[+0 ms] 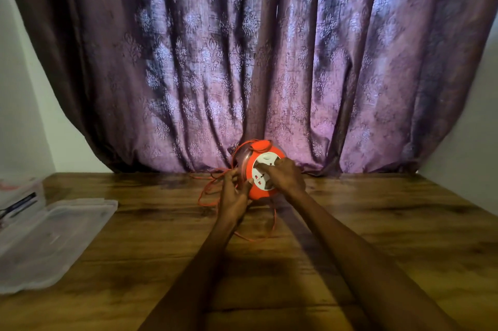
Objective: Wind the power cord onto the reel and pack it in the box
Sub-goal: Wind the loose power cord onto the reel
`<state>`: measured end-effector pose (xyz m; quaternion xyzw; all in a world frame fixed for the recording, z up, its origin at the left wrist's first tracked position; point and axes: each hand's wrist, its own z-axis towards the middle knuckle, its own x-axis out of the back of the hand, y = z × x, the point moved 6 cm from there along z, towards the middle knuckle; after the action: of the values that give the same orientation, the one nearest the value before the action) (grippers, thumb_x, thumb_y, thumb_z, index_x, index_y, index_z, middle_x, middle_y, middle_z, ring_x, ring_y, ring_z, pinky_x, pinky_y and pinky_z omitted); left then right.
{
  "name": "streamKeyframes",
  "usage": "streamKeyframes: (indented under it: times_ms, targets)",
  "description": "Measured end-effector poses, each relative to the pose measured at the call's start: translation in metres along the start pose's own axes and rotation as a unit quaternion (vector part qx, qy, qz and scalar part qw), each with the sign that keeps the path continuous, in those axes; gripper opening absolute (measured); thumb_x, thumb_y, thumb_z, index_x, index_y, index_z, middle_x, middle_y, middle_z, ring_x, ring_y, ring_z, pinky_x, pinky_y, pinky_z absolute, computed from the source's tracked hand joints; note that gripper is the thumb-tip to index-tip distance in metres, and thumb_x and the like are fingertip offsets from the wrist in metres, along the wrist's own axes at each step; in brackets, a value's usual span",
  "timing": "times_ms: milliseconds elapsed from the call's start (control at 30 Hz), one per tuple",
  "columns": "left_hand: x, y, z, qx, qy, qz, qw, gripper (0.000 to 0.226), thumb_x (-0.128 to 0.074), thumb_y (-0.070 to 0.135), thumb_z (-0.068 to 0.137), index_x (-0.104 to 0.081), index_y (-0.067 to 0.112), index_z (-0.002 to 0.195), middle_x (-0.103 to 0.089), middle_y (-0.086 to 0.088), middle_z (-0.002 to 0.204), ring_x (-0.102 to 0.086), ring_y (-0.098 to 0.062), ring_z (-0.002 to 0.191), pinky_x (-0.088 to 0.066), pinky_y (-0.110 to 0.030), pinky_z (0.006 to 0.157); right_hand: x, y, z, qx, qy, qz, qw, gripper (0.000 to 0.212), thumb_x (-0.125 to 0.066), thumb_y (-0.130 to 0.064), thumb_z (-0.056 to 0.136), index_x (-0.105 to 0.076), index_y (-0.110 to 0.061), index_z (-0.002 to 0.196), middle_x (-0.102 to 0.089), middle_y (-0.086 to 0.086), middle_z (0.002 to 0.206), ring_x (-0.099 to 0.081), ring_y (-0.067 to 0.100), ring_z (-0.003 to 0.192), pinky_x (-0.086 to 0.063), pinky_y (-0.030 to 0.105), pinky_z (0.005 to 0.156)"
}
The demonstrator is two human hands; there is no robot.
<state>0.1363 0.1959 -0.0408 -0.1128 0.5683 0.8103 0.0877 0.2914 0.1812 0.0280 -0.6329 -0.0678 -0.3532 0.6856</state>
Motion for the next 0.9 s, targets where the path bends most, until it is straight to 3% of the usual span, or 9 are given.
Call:
streamKeyframes:
  times_ms: [133,267,467,567,633,700,767,833,900]
  targets:
    - [0.004,0.001,0.000,0.022,-0.004,-0.030,0.999,0.027,-0.065,0.009,0.094,-0.053,0.026,0.109,-0.064,-0.003,0.110,-0.065,-0.027,0.101,-0.060,-0.039,0.061,0.001,0.003,0.003,0.044,0.002,-0.013,0.999,0.064,-0.071,-0.071,0.068,-0.064,-0.022,0.109,-0.076,0.007,0.105,-0.072,0.025,0.098,-0.056,0.041,0.089]
    - [0.001,0.001,0.002,0.037,-0.012,-0.081,0.996,0.023,-0.065,0.010,0.094,-0.054,0.023,0.110,-0.067,-0.006,0.112,-0.068,-0.021,0.097,-0.061,-0.036,0.055,0.012,0.004,-0.005,0.136,0.125,-0.091,0.979,0.058,-0.059,-0.071,0.080,-0.063,-0.030,0.121,-0.074,0.003,0.112,-0.068,0.028,0.106,-0.053,0.037,0.086]
    - [0.003,0.001,0.003,0.047,-0.006,-0.109,0.993,0.018,-0.065,0.012,0.095,-0.057,0.021,0.108,-0.068,-0.002,0.104,-0.066,-0.019,0.092,-0.057,-0.032,0.051,0.031,0.011,-0.015,0.171,0.242,0.047,0.954,0.029,-0.066,-0.044,0.088,-0.056,-0.031,0.111,-0.070,0.000,0.091,-0.067,0.028,0.089,-0.044,0.033,0.067]
    - [0.008,0.002,0.005,0.079,-0.011,-0.122,0.989,0.019,-0.062,0.012,0.096,-0.058,0.014,0.114,-0.068,-0.008,0.109,-0.067,-0.026,0.093,-0.061,-0.038,0.056,0.025,0.024,0.005,0.092,0.113,0.158,0.977,0.047,-0.072,-0.042,0.087,-0.057,-0.020,0.126,-0.067,0.003,0.112,-0.064,0.019,0.097,-0.051,0.036,0.085]
    - [0.008,0.002,0.005,0.105,-0.030,-0.124,0.986,0.018,-0.062,0.014,0.097,-0.058,0.012,0.114,-0.070,-0.010,0.109,-0.070,-0.026,0.088,-0.063,-0.041,0.060,0.012,0.030,0.010,0.054,-0.013,0.260,0.964,0.040,-0.068,-0.037,0.092,-0.064,-0.009,0.120,-0.072,0.013,0.114,-0.068,0.023,0.097,-0.054,0.041,0.089]
    - [0.009,0.003,0.004,0.111,-0.052,-0.074,0.990,0.021,-0.065,0.020,0.095,-0.058,0.010,0.113,-0.068,-0.013,0.098,-0.070,-0.020,0.070,-0.060,-0.036,0.054,0.013,0.034,0.011,0.060,-0.035,0.294,0.953,0.034,-0.066,-0.035,0.094,-0.069,-0.005,0.110,-0.074,0.013,0.105,-0.068,0.025,0.092,-0.055,0.042,0.085]
    - [0.016,0.011,0.008,0.041,-0.039,0.088,0.995,0.032,-0.068,0.035,0.092,-0.062,0.009,0.108,-0.067,-0.016,0.088,-0.064,-0.022,0.064,-0.053,-0.034,0.059,0.021,0.039,0.011,0.067,-0.004,0.308,0.949,0.032,-0.066,-0.034,0.094,-0.068,-0.004,0.107,-0.072,0.008,0.095,-0.065,0.020,0.085,-0.053,0.038,0.079]
    - [0.027,0.026,0.009,-0.071,0.026,0.257,0.964,0.035,-0.067,0.044,0.091,-0.066,0.014,0.109,-0.070,-0.007,0.091,-0.064,-0.020,0.080,-0.050,-0.034,0.074,0.029,0.043,0.012,0.080,0.015,0.303,0.949,0.026,-0.068,-0.031,0.093,-0.069,-0.008,0.103,-0.071,0.004,0.090,-0.064,0.014,0.080,-0.052,0.034,0.075]
    - [0.032,0.044,0.006,-0.169,0.078,0.302,0.935,0.031,-0.066,0.042,0.092,-0.066,0.017,0.110,-0.069,-0.003,0.097,-0.063,-0.019,0.090,-0.049,-0.033,0.081,0.035,0.043,0.011,0.093,0.002,0.291,0.952,0.016,-0.072,-0.026,0.090,-0.069,-0.012,0.099,-0.073,0.001,0.087,-0.066,0.011,0.076,-0.054,0.033,0.072]
